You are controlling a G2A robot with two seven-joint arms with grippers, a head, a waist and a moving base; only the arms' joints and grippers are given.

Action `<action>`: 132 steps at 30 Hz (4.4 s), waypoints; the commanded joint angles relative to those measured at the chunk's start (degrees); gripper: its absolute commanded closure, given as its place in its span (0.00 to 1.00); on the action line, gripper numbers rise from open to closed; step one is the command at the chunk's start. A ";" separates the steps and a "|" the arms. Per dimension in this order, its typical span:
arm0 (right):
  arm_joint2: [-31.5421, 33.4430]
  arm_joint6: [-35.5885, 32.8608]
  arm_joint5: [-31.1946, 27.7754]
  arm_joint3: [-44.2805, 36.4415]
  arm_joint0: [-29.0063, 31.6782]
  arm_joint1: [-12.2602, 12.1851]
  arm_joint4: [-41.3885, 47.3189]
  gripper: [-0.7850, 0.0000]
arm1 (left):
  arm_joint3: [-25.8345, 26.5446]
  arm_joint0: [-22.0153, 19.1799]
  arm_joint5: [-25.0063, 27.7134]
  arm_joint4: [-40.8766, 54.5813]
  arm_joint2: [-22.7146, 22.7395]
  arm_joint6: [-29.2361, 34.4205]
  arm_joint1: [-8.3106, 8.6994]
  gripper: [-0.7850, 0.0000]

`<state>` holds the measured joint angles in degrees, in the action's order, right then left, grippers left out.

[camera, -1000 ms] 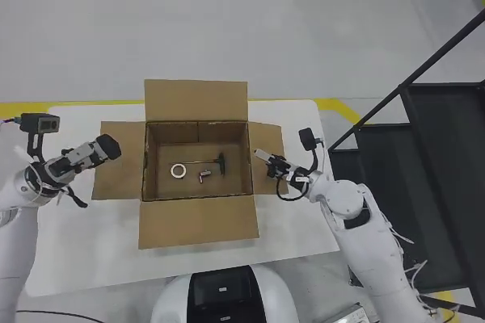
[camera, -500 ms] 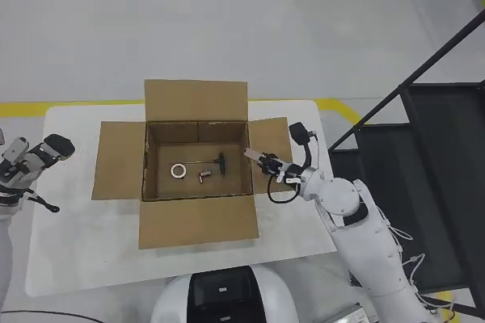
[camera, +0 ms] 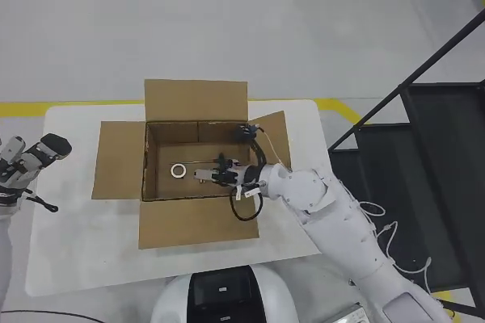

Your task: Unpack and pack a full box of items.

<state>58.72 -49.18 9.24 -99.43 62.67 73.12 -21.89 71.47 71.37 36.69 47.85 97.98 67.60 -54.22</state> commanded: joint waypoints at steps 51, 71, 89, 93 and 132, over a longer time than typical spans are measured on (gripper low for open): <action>-15.09 -6.28 7.31 20.11 -18.47 4.44 -7.88 0.00 | 0.00 0.00 0.00 0.00 0.00 0.00 0.00 0.00; -15.09 -6.28 7.31 20.11 -18.47 4.44 -7.88 0.00 | 0.00 0.00 0.00 0.00 0.00 0.00 0.00 0.00; -15.09 -6.28 7.31 20.11 -18.47 4.44 -7.88 0.00 | 0.00 0.00 0.00 0.00 0.00 0.00 0.00 0.00; -15.03 -5.96 7.20 20.19 -18.36 4.45 -7.78 0.00 | 0.00 0.00 0.00 0.00 0.00 0.00 0.00 0.00; -29.31 -0.18 18.99 53.50 -31.49 17.92 -14.32 0.49 | 0.00 0.00 0.00 0.00 0.00 0.00 0.00 0.00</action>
<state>29.32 -49.47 28.43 -46.50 31.26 90.87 -36.30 71.47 71.37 36.69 47.85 97.98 67.60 -54.22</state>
